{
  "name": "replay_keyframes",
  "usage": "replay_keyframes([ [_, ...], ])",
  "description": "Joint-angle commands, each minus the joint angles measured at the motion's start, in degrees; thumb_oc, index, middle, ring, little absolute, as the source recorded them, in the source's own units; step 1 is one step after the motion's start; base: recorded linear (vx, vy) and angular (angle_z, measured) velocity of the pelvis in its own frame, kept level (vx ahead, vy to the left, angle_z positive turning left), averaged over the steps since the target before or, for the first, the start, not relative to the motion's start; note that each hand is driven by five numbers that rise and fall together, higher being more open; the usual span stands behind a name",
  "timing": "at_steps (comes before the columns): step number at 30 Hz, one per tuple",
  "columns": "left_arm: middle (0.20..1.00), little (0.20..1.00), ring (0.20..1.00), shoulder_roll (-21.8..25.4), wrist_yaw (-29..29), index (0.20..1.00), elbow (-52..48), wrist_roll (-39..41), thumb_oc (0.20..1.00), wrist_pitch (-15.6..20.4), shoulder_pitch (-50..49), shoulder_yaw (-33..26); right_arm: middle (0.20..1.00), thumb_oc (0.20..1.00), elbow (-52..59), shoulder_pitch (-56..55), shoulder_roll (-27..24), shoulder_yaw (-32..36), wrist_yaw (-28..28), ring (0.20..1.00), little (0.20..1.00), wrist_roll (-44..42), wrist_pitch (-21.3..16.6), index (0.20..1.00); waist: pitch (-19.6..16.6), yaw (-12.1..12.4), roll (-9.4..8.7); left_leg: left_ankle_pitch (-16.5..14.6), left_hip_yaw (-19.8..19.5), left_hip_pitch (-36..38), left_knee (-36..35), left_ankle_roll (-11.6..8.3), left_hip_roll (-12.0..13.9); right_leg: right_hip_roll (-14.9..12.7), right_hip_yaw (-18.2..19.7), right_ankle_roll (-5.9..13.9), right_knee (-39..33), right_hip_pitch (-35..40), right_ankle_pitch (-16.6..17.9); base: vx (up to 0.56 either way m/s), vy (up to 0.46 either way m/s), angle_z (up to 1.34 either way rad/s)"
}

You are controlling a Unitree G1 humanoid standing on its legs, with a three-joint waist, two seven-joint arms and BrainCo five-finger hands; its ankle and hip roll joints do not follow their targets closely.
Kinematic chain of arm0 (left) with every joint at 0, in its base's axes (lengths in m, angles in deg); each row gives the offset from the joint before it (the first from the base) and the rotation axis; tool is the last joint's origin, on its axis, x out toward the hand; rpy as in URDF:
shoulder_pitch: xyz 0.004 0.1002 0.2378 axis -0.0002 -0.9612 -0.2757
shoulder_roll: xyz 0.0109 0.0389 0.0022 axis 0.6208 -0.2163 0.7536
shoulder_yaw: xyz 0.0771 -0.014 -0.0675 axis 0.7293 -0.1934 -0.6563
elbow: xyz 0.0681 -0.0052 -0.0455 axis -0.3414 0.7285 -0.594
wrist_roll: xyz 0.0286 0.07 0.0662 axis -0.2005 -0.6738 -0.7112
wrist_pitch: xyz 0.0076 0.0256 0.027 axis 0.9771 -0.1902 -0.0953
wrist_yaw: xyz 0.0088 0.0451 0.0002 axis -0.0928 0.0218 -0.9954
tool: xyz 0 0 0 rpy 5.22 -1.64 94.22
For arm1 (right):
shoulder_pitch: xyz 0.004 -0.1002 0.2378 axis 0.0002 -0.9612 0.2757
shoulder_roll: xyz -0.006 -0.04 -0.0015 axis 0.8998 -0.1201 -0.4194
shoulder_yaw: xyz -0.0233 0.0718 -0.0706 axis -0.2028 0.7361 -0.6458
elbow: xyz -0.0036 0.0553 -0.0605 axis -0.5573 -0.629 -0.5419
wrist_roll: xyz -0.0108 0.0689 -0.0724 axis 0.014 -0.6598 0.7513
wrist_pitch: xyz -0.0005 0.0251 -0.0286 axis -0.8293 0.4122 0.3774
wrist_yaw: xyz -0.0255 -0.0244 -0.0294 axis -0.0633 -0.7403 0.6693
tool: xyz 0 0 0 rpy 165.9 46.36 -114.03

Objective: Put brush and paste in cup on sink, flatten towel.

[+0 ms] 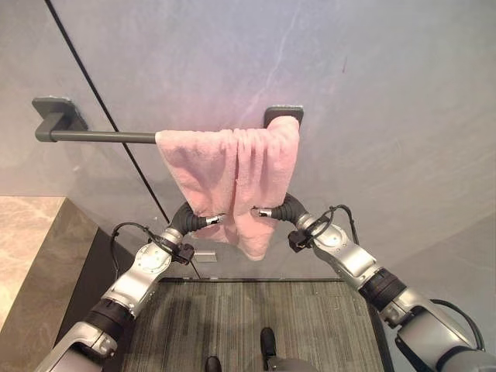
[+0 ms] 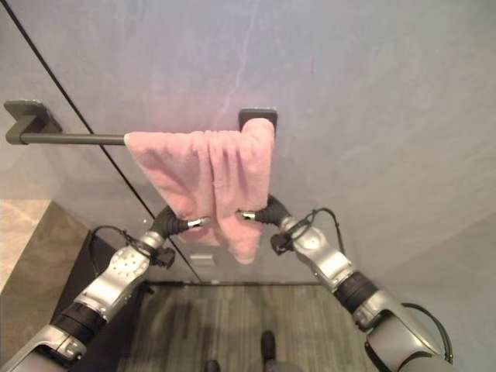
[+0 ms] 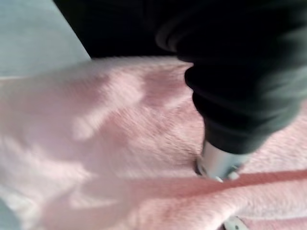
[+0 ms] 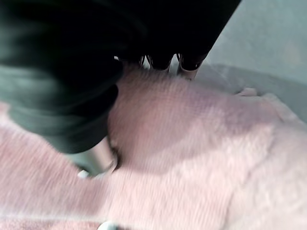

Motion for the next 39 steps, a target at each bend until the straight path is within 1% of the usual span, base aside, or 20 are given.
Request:
replay_keyframes([
  [1, 0.2, 0.2, 0.2, 2.9, -1.9, 0.2, -5.7, -2.5, 0.2, 1.9, -3.4, -4.1, 0.2, 0.2, 11.6, -5.8, -0.9, 6.8, 0.7, 0.2, 0.2, 2.8, -4.1, 0.2, -2.4, -0.7, -2.7, -0.1, 1.0, -2.1, 3.3, 0.51, -1.1, -7.6, 3.8, 8.6, 0.9, 1.5, -0.9, 0.04, 0.008, 0.04],
  [2, 0.2, 0.2, 0.2, 4.7, -1.9, 0.2, -10.8, -4.0, 0.2, 2.5, -6.3, -7.2, 0.2, 0.2, 18.7, -9.6, -2.8, 9.6, -0.1, 0.2, 0.2, 4.1, -5.1, 0.2, -2.5, -0.9, -2.71, -0.3, 1.1, -1.8, 3.3, 0.61, -1.0, -7.5, 4.0, 8.74, 1.1, 1.7, -1.1, 0.04, 0.008, 0.01],
  [3, 0.2, 0.2, 0.2, 4.8, -1.9, 0.2, -11.0, -4.0, 0.2, 2.4, -6.5, -7.2, 0.2, 0.2, 18.9, -9.8, -2.8, 9.6, -0.1, 0.2, 0.2, 4.1, -5.0, 0.2, -2.6, -0.9, -2.72, -0.3, 1.1, -1.8, 3.3, 0.61, -1.0, -7.5, 4.0, 8.74, 1.1, 1.7, -1.1, 0.01, 0.006, -0.03],
  [4, 0.2, 0.2, 0.2, 5.1, -2.0, 0.2, -13.7, -4.1, 0.2, 2.7, -8.1, -9.0, 0.2, 0.2, 21.6, -11.2, -3.4, 10.4, -0.5, 0.2, 0.2, 3.7, -5.4, 0.2, -2.6, -0.8, -2.73, -0.3, 1.1, -1.7, 3.2, 0.62, -1.0, -7.5, 3.9, 8.8, 1.2, 1.8, -1.2, 0.01, 0.001, -0.1],
  [5, 0.2, 0.2, 0.2, 5.2, -2.5, 0.2, -18.5, -2.3, 0.2, 3.9, -11.2, -13.1, 0.2, 0.2, 27.5, -13.9, -5.0, 12.8, -1.3, 0.2, 0.2, 2.6, -6.4, 0.2, -2.8, -0.7, -2.94, -0.2, 0.9, -1.5, 3.0, 0.61, -0.9, -7.6, 3.6, 8.96, 1.4, 1.8, -1.3, 0.01, 0.001, -0.14],
  [6, 0.2, 0.2, 0.2, 5.2, -2.4, 0.2, -18.8, -2.2, 0.2, 3.7, -11.6, -13.3, 0.2, 0.2, 27.7, -14.1, -5.0, 12.8, -1.3, 0.2, 0.2, 2.6, -6.3, 0.2, -2.9, -0.8, -2.92, -0.2, 0.9, -1.5, 3.0, 0.61, -1.0, -7.6, 3.6, 8.96, 1.4, 1.9, -1.3, 0.01, -0.003, -0.12],
  [8, 0.2, 0.2, 0.2, 4.8, -3.4, 0.2, -21.7, -1.0, 0.2, 4.4, -13.8, -16.5, 0.2, 0.2, 31.3, -15.9, -5.5, 14.1, -1.5, 0.2, 0.2, 1.2, -6.7, 0.2, -2.9, -0.7, -3.23, 0.0, 0.6, -1.4, 2.7, 0.54, -0.9, -7.7, 3.2, 8.94, 1.5, 2.0, -1.4, 0.0, -0.001, -0.05],
  [11, 0.2, 0.2, 0.2, 4.0, -4.9, 0.2, -26.0, 0.4, 0.2, 5.2, -16.3, -20.8, 0.2, 0.2, 34.8, -15.8, -6.0, 13.0, -2.9, 0.2, 0.2, -1.0, -6.8, 0.2, -2.8, 0.2, -3.83, 0.3, 0.0, -1.7, 2.3, 0.47, -0.9, -7.9, 2.4, 8.83, 1.4, 2.1, -1.6, -0.02, -0.008, 0.06],
  [13, 0.2, 0.2, 0.2, 3.8, -5.5, 0.2, -27.2, 0.8, 0.2, 5.1, -17.4, -22.5, 0.2, 0.2, 35.2, -14.2, -5.8, 10.8, -3.9, 0.2, 0.2, -2.0, -6.1, 0.2, -2.6, 1.2, -4.18, 0.4, -0.8, -2.0, 2.3, 0.48, -1.0, -8.2, 1.5, 8.73, 1.3, 2.2, -1.7, -0.02, -0.012, 0.17],
  [17, 0.2, 0.2, 0.2, 4.8, -7.3, 0.2, -27.7, 0.1, 0.2, 5.0, -18.0, -25.1, 0.2, 0.2, 31.6, -8.2, -3.7, 6.5, -2.7, 0.2, 0.2, -1.5, -4.6, 0.2, -2.1, 3.0, -4.55, 0.7, -2.3, -2.9, 2.4, 0.53, -1.4, -8.7, -0.1, 8.49, 1.1, 2.6, -1.8, -0.03, -0.009, 0.24],
  [18, 0.2, 0.2, 0.2, 4.8, -7.3, 0.2, -27.7, 0.1, 0.2, 5.0, -18.0, -25.1, 0.2, 0.2, 31.6, -8.2, -3.7, 6.5, -2.7, 0.2, 0.2, -1.5, -4.6, 0.2, -2.1, 3.0, -4.55, 0.7, -2.3, -2.9, 2.4, 0.53, -1.4, -8.7, -0.1, 8.49, 1.1, 2.6, -1.8, -0.05, -0.025, 0.36],
  [19, 0.2, 0.2, 0.2, 4.3, -9.8, 0.2, -26.3, 0.4, 0.2, 5.3, -17.1, -26.8, 0.2, 0.2, 28.9, -3.0, -0.9, 3.4, -1.3, 0.2, 0.2, -0.7, -4.0, 0.2, -1.6, 4.6, -4.9, 0.8, -3.1, -3.6, 2.6, 0.52, -1.6, -9.0, -0.8, 8.34, 0.9, 2.7, -1.7, -0.05, -0.022, 0.35],
  [21, 0.2, 0.2, 0.2, 4.0, -10.2, 0.2, -26.0, 0.6, 0.2, 5.3, -17.4, -27.7, 0.2, 0.2, 28.5, -2.2, 0.2, 2.7, -1.6, 0.2, 0.2, -1.6, -4.0, 0.2, -1.4, 4.9, -5.03, 0.9, -3.2, -3.7, 2.7, 0.53, -1.7, -9.1, -0.9, 8.31, 0.9, 2.6, -1.7, -0.03, -0.014, 0.2],
  [22, 0.2, 0.2, 0.2, 3.5, -11.2, 0.2, -25.4, 0.9, 0.2, 5.6, -17.4, -28.7, 0.2, 0.2, 27.5, -0.4, 1.4, 1.1, -1.7, 0.2, 0.2, -1.0, -3.7, 0.2, -1.3, 5.8, -5.28, 0.9, -3.5, -4.0, 2.8, 0.58, -1.8, -9.3, -1.2, 8.26, 0.9, 2.6, -1.6, 0.0, -0.006, 0.13],
  [25, 0.2, 0.2, 0.2, 3.3, -11.0, 0.2, -23.9, 1.4, 0.2, 5.5, -17.4, -29.2, 0.2, 0.2, 27.1, 0.6, 1.9, 0.8, -1.6, 0.2, 0.2, 0.0, -3.6, 0.2, -1.0, 6.1, -5.21, 1.1, -3.6, -4.4, 2.8, 0.59, -1.9, -9.4, -1.5, 8.17, 0.8, 2.5, -1.5, -0.02, 0.001, 0.23],
  [28, 0.2, 0.2, 0.2, 2.8, -10.1, 0.2, -22.1, 2.0, 0.2, 4.9, -17.4, -28.1, 0.2, 0.2, 26.5, -0.2, 2.3, 0.5, -2.0, 0.2, 0.2, -0.4, -3.1, 0.2, -0.8, 6.1, -5.22, 1.3, -3.7, -4.6, 2.8, 0.58, -1.8, -9.5, -1.7, 8.06, 0.9, 2.3, -1.6, -0.01, -0.002, 0.08],
  [30, 0.2, 0.2, 0.2, 2.4, -9.6, 0.2, -19.2, 1.8, 0.2, 4.3, -17.1, -26.1, 0.2, 0.2, 25.0, -1.9, 3.0, 0.1, -2.5, 0.2, 0.2, -1.5, -2.9, 0.2, -0.8, 5.9, -5.03, 1.4, -3.7, -4.7, 2.8, 0.57, -1.8, -9.5, -1.7, 7.98, 0.9, 2.3, -1.6, 0.0, 0.0, 0.0],
  [33, 0.2, 0.2, 0.2, 2.4, -9.2, 0.2, -14.3, 0.3, 0.2, 2.9, -16.0, -23.5, 0.2, 0.2, 25.5, -4.2, 2.3, 0.2, -2.8, 0.2, 0.2, -1.4, -2.6, 0.2, -0.8, 5.1, -4.62, 1.3, -3.4, -4.6, 2.9, 0.56, -1.8, -9.5, -1.6, 8.01, 1.1, 2.3, -1.7, 0.0, 0.0, 0.0],
  [35, 0.2, 0.2, 0.2, 2.1, -9.0, 0.2, -12.5, -0.2, 0.2, 2.8, -15.4, -22.3, 0.2, 0.2, 25.3, -5.2, 2.2, 0.1, -3.0, 0.2, 0.2, -1.2, -2.5, 0.2, -0.8, 4.9, -4.44, 1.3, -3.2, -4.5, 2.9, 0.57, -1.8, -9.5, -1.4, 8.05, 1.1, 2.3, -1.7, 0.0, 0.0, 0.0],
  [39, 0.2, 0.2, 0.2, 0.5, -8.7, 0.2, -3.2, -3.1, 0.2, 1.7, -13.0, -16.6, 0.2, 0.2, 22.3, -9.6, 3.0, -0.3, -2.9, 0.2, 0.2, 0.4, -2.6, 0.2, -1.0, 3.1, -3.52, 1.1, -2.1, -4.0, 3.0, 0.59, -1.5, -9.4, -0.2, 8.1, 1.3, 1.9, -1.8, -0.01, 0.016, -0.11],
])
